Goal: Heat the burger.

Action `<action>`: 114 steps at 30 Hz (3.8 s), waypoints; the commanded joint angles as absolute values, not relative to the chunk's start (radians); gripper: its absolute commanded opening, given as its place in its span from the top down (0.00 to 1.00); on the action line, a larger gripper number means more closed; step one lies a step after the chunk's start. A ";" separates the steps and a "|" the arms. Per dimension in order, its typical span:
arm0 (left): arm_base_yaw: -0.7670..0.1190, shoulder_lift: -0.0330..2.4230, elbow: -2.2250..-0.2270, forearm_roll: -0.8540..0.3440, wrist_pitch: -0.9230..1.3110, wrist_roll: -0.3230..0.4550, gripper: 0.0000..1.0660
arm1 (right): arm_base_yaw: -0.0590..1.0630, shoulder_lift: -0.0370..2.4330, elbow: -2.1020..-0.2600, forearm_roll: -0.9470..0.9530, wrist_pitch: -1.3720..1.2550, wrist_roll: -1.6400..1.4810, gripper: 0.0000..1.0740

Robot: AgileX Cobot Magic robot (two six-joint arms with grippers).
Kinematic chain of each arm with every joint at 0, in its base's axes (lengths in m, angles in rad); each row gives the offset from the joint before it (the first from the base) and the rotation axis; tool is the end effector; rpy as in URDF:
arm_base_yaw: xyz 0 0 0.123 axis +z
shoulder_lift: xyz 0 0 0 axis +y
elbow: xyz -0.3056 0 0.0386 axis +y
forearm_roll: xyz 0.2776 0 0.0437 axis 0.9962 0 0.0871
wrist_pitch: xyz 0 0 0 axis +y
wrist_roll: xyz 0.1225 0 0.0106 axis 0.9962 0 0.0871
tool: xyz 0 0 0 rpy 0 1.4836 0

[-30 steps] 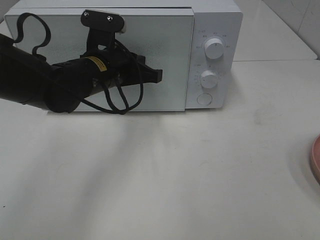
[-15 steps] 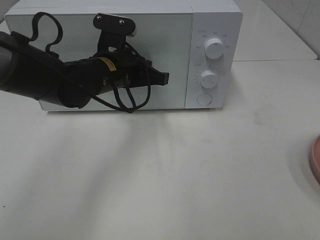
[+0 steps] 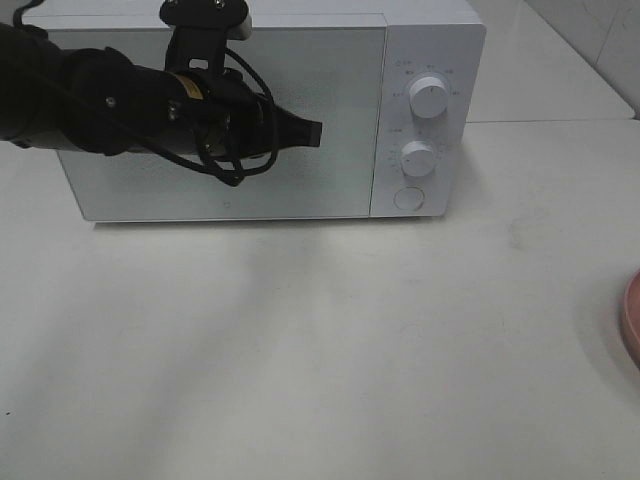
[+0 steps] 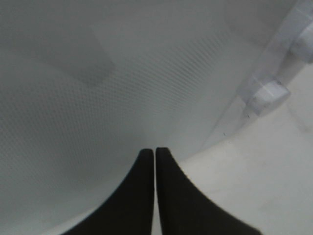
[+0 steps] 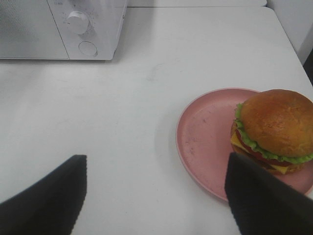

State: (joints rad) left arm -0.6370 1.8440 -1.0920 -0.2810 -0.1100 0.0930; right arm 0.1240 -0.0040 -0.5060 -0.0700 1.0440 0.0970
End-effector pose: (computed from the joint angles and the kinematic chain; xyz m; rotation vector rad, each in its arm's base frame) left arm 0.3691 -0.2684 0.1839 0.4655 2.1127 -0.4493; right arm 0.0266 -0.0042 0.2810 -0.0243 2.0160 0.0571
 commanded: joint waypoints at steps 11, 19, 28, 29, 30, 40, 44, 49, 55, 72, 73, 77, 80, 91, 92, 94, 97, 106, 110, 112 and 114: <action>-0.644 1.687 -1.085 -0.269 0.477 0.091 0.08 | 0.117 -0.032 -0.507 -0.067 1.039 0.083 0.30; -0.629 1.615 -1.085 -0.099 0.853 0.048 0.08 | 0.117 -0.032 -0.507 -0.067 1.039 0.083 0.30; -0.439 1.534 -1.083 -0.104 1.008 0.008 0.08 | 0.117 -0.032 -0.507 -0.067 1.039 0.083 0.30; -0.380 1.505 -1.082 -0.104 1.035 0.028 0.08 | 0.117 -0.032 -0.507 -0.067 1.039 0.083 0.30; -0.346 1.492 -1.077 -0.104 1.050 0.034 0.08 | 0.117 -0.032 -0.507 -0.067 1.039 0.083 0.30; -0.033 1.315 -0.914 -0.147 1.106 0.086 0.08 | 0.117 -0.032 -0.507 -0.067 1.039 0.083 0.30; 0.047 1.239 -0.843 -0.159 1.106 0.089 0.08 | 0.117 -0.032 -0.507 -0.067 1.039 0.083 0.30; 0.098 1.076 -0.728 -0.149 1.106 0.081 0.08 | 0.117 -0.032 -0.507 -0.067 1.039 0.083 0.30; 0.098 0.935 -0.662 -0.149 1.106 0.067 0.08 | 0.117 -0.032 -0.507 -0.067 1.039 0.083 0.30; 0.098 0.316 -0.498 -0.129 1.038 0.068 0.08 | 0.117 -0.032 -0.507 -0.067 1.039 0.083 0.30; 0.098 0.284 -0.498 -0.126 1.038 0.068 0.08 | 0.117 -0.032 -0.507 -0.067 1.039 0.083 0.30; 0.098 0.179 -0.498 -0.120 1.038 0.069 0.08 | 0.117 -0.032 -0.507 -0.067 1.039 0.083 0.30; 0.098 0.103 -0.498 -0.117 1.038 0.071 0.08 | 0.117 -0.032 -0.507 -0.067 1.039 0.083 0.30; 0.098 -0.034 -0.498 -0.100 1.038 0.071 0.08 | 0.117 -0.032 -0.507 -0.067 1.039 0.083 0.30; 0.098 -0.033 -0.498 -0.100 1.038 0.071 0.08 | 0.117 -0.032 -0.507 -0.067 1.039 0.083 0.30; 0.098 -0.031 -0.498 -0.098 1.038 0.070 0.08 | 0.117 -0.031 -0.507 -0.067 1.039 0.083 0.30; 0.098 -0.031 -0.498 -0.098 1.038 0.070 0.08 | 0.117 -0.031 -0.507 -0.067 1.039 0.083 0.30; 0.098 -0.027 -0.498 -0.099 1.038 0.070 0.08 | 0.117 -0.031 -0.507 -0.067 1.039 0.083 0.30; 0.098 -0.027 -0.498 -0.099 1.038 0.070 0.08 | 0.117 -0.031 -0.507 -0.067 1.039 0.083 0.30; 0.098 -0.027 -0.498 -0.099 1.038 0.070 0.08 | 0.117 -0.031 -0.507 -0.067 1.039 0.083 0.30; 0.098 -0.027 -0.498 -0.099 1.038 0.070 0.08 | 0.117 -0.031 -0.507 -0.067 1.039 0.083 0.30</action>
